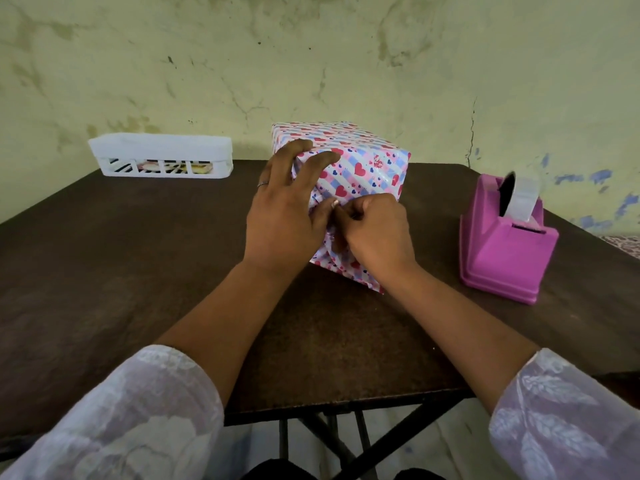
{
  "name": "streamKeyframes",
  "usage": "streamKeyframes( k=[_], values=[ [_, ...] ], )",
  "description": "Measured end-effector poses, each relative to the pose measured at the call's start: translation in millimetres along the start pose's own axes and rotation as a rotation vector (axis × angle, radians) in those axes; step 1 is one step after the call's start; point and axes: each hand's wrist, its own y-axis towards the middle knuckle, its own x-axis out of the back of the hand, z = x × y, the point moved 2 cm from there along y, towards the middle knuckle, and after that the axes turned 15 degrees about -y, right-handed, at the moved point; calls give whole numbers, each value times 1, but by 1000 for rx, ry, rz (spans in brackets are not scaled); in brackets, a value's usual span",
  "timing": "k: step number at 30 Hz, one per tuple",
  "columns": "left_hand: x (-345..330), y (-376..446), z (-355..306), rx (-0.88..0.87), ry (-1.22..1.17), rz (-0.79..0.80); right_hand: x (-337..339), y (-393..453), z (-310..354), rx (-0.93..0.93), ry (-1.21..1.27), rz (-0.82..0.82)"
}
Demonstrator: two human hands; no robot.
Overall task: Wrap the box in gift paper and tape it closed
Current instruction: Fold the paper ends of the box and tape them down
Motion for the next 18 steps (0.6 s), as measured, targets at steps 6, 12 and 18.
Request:
streamKeyframes(
  k=[6, 12, 18],
  values=[
    [0, 0, 0, 10, 0, -9, 1, 4, -1, -16, -31, 3],
    [-1, -1, 0, 25, -13, 0, -2, 10, -8, -76, -115, 65],
    [-1, -2, 0, 19, 4, 13, 0, 13, -15, -131, -169, 173]
  ],
)
